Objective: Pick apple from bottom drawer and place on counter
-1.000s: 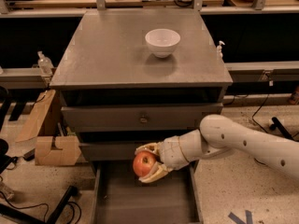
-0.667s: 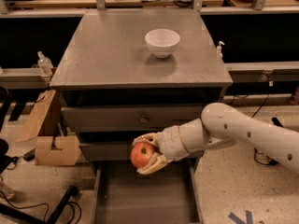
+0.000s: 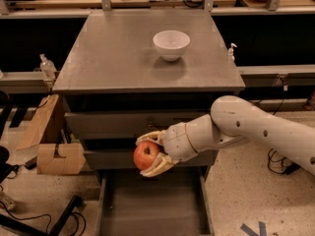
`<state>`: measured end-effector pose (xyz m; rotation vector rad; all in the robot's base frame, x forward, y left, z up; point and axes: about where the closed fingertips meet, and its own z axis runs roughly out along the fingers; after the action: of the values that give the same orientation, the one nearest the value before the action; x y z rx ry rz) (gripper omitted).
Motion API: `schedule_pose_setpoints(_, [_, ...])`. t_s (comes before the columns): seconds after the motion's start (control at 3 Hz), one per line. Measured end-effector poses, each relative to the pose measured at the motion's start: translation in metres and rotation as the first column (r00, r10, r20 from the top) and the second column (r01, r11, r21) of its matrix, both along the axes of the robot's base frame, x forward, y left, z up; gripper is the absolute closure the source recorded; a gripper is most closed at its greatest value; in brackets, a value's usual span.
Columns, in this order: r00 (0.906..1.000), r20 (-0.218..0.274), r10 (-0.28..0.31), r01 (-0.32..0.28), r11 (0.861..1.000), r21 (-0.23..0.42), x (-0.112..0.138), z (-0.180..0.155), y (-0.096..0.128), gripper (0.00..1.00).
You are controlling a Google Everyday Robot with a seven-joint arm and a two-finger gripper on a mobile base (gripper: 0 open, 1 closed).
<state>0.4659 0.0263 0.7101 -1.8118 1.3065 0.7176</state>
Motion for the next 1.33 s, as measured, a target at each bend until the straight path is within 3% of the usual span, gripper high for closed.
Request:
schedule_pose_setpoints(0.33, [1.0000,-0.007,0.004,-0.004,0.999,0.038,0.014,0.013,0.004,1.00])
schedule_pose_setpoints(0.67, [0.9998,-0.014,-0.015,0.016,0.998,0.063,0.045,0.054,0.012,1.00])
schedule_pose_setpoints(1.33, [0.9965,-0.014,-0.083,0.083,0.996,0.042,0.120,0.151,0.042,1.00])
